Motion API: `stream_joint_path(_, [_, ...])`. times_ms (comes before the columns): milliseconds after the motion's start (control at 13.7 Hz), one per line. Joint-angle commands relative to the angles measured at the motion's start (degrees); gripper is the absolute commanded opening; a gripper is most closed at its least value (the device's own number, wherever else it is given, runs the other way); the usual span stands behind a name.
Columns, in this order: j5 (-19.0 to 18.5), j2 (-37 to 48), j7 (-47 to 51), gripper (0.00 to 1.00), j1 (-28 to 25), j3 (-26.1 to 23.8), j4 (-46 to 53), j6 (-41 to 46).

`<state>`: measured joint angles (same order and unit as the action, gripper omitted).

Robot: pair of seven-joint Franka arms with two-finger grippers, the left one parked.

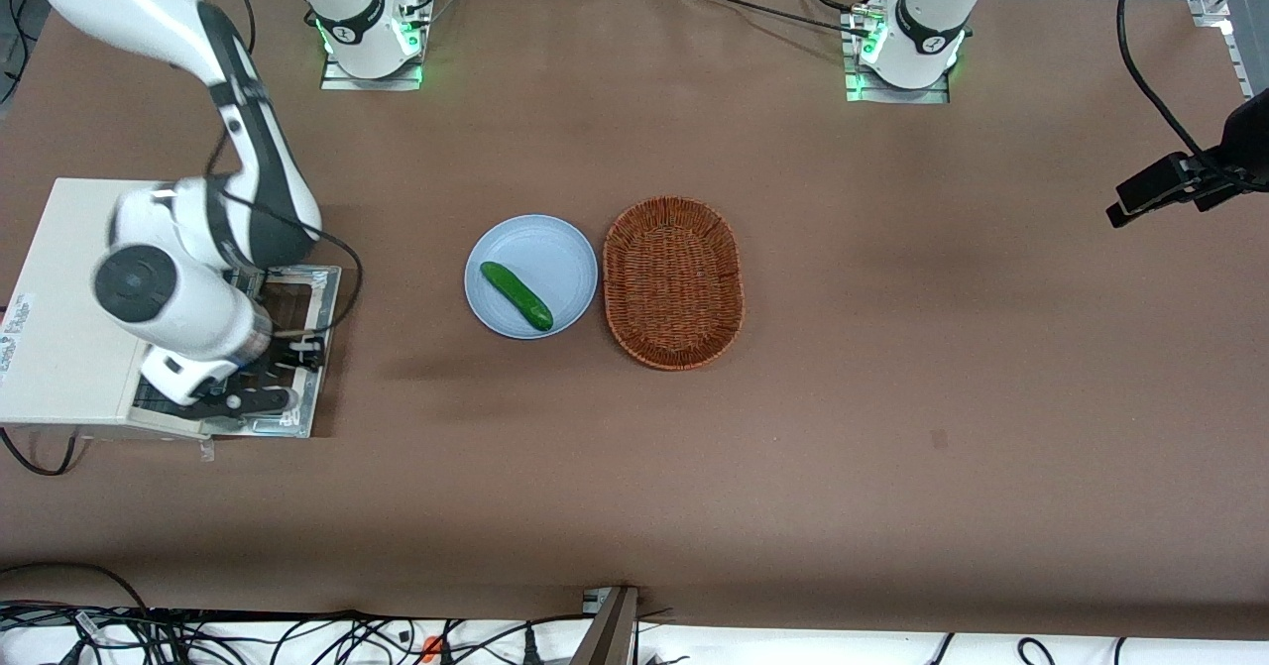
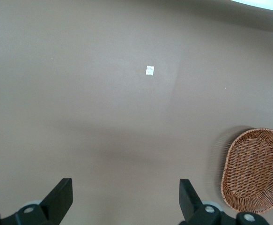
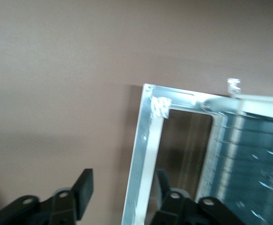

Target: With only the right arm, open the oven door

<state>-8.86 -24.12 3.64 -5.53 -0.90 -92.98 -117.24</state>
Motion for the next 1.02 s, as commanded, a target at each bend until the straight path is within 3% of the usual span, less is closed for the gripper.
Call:
stream_joint_path(0, [5.8, 7.0, -0.7, 1.0, 0.4, 0.3, 1.1, 5.0])
stream_joint_path(146, [10.2, 9.7, -0.7, 1.0, 1.3, 0.8, 5.2, 14.6])
stream_joint_path(365, [10.5, 18.5, 1.5, 1.0, 1.9, 1.1, 3.6, 22.8])
stream_joint_path(583, [10.5, 28.3, 4.5, 1.0, 3.8, 1.2, -3.8, 24.8])
stream_joint_path(948, [10.4, 28.2, 4.4, 1.0, 4.5, 1.3, -3.1, 25.5])
